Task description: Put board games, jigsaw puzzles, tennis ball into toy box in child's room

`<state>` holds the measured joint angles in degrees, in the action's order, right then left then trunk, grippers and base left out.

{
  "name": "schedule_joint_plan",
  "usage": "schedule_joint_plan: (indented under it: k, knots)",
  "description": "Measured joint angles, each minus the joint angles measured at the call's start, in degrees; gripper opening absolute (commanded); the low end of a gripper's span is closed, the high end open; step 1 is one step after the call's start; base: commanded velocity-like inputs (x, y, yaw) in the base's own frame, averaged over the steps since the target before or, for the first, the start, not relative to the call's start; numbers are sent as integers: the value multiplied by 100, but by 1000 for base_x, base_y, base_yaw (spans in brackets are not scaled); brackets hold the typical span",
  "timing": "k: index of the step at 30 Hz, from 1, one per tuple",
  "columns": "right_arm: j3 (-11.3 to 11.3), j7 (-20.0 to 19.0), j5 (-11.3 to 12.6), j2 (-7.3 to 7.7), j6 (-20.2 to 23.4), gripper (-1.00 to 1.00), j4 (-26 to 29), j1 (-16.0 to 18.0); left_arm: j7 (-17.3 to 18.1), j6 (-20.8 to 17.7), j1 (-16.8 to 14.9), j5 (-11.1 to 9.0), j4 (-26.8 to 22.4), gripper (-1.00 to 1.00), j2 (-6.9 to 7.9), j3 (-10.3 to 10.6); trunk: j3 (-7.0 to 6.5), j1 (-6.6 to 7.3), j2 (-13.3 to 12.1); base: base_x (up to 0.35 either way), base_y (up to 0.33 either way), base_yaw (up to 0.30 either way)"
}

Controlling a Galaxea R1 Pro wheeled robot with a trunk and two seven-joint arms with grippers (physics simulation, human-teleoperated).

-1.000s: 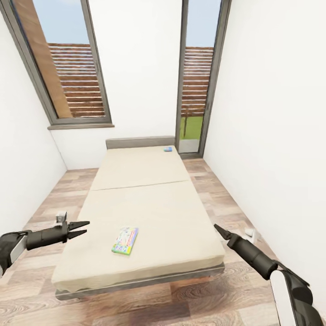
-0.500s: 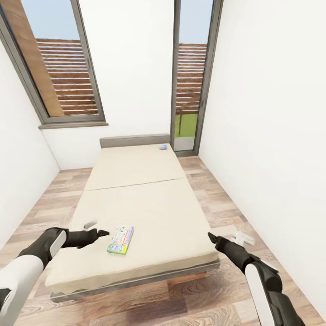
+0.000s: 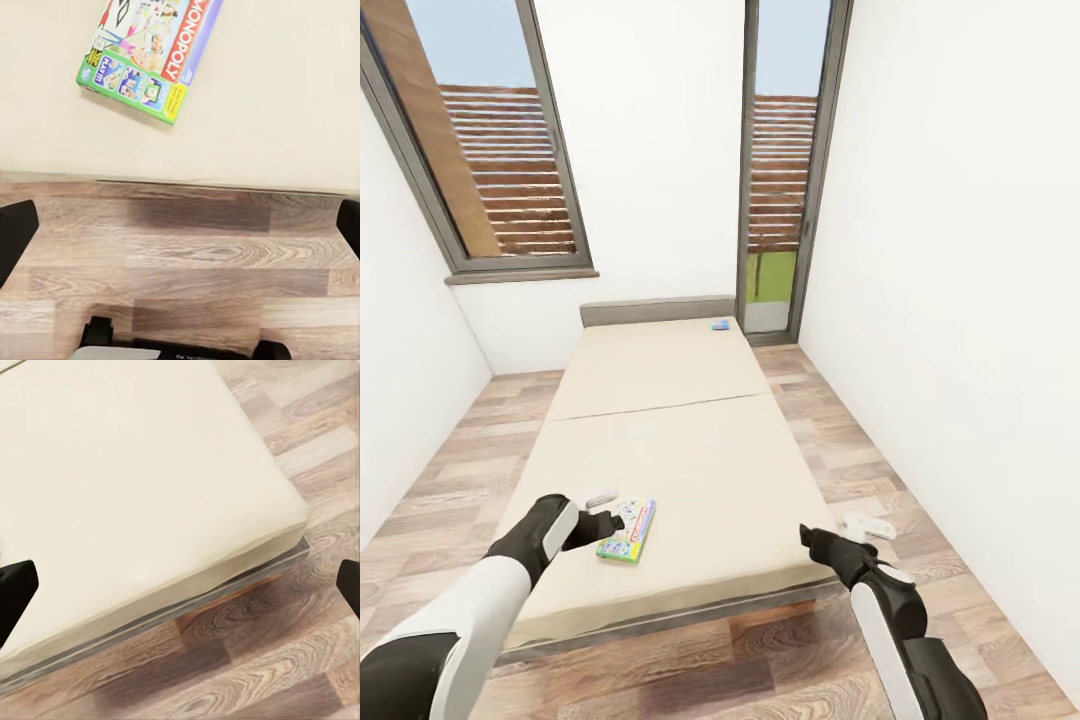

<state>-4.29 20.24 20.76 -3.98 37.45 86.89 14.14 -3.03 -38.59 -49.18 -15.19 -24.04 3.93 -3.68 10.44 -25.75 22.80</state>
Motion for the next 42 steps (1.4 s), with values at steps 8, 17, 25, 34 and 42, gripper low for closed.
schedule_joint_plan:
  k: [8,17,25,34,42]
  knots:
    - [-169,222,1,-1,2,100,4,-1,-247,40,-1,-31,-41,100,-72,-111,0,0,0,0,0,83]
    - [-481,254,-4,13,-1,100,5,1,-292,49,-1,-37,-48,100,-92,-223,0,0,0,0,0,259]
    - [-590,256,-6,33,-4,100,5,2,-291,55,-1,-36,-48,100,-100,-232,0,0,0,0,0,288]
    - [-607,246,3,45,-7,100,6,-3,-292,56,-1,-31,-48,100,-108,-226,0,0,0,0,0,177]
    - [-617,239,1,44,-28,100,5,-2,-285,56,-1,-29,-48,100,-110,-224,0,0,0,0,0,21]
